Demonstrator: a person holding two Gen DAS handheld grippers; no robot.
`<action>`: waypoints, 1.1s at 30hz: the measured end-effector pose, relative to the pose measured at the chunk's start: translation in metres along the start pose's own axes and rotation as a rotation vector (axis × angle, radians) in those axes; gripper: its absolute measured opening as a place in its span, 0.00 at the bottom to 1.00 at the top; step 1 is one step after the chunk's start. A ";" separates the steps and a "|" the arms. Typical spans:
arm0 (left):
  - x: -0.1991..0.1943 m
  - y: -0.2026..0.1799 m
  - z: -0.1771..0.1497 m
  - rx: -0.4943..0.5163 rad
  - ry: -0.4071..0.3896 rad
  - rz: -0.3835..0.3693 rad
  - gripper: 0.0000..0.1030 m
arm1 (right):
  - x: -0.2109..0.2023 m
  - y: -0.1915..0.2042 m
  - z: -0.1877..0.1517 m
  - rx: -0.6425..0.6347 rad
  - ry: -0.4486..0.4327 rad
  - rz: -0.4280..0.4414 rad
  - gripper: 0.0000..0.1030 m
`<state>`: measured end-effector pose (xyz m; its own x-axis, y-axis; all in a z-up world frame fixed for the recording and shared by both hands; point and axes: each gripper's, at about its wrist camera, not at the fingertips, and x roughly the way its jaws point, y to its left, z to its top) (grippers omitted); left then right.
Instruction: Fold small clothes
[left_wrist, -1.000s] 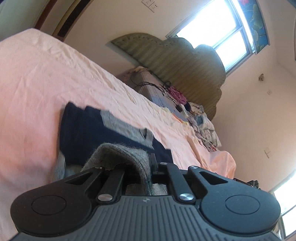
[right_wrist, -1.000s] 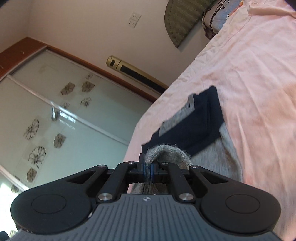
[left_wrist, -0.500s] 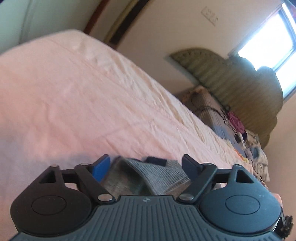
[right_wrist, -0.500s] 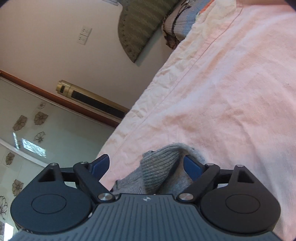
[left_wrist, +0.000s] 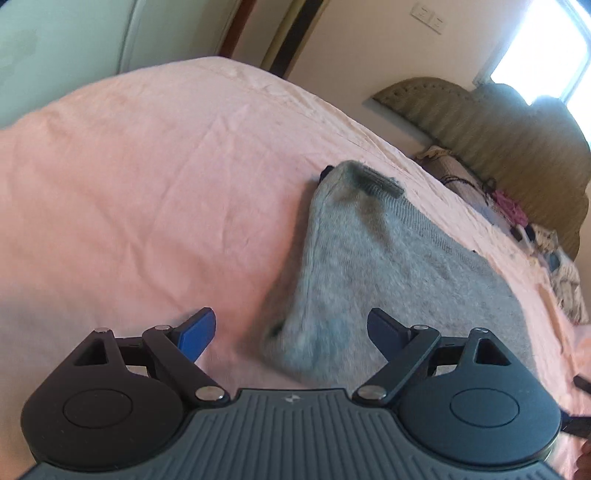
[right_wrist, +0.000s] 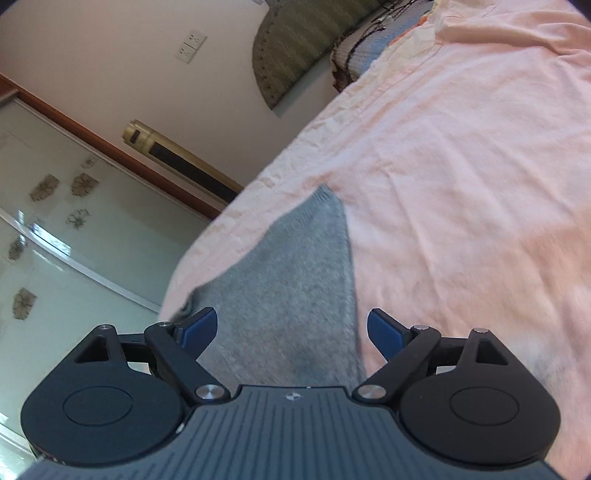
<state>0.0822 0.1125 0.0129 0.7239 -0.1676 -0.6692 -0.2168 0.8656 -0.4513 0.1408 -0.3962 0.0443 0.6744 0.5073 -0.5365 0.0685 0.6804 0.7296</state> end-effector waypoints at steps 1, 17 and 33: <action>-0.013 0.007 -0.012 -0.065 -0.022 -0.032 0.87 | -0.002 0.001 -0.010 -0.009 0.014 -0.022 0.86; 0.034 -0.004 -0.009 -0.379 0.006 -0.205 0.59 | 0.053 0.012 -0.055 0.162 -0.030 0.029 0.49; -0.050 -0.016 -0.012 -0.079 0.044 -0.242 0.04 | -0.001 0.022 -0.052 0.143 -0.034 0.209 0.11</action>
<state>0.0418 0.1019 0.0465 0.7320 -0.3878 -0.5602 -0.0924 0.7581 -0.6455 0.1031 -0.3542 0.0393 0.7094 0.6092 -0.3545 0.0263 0.4797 0.8770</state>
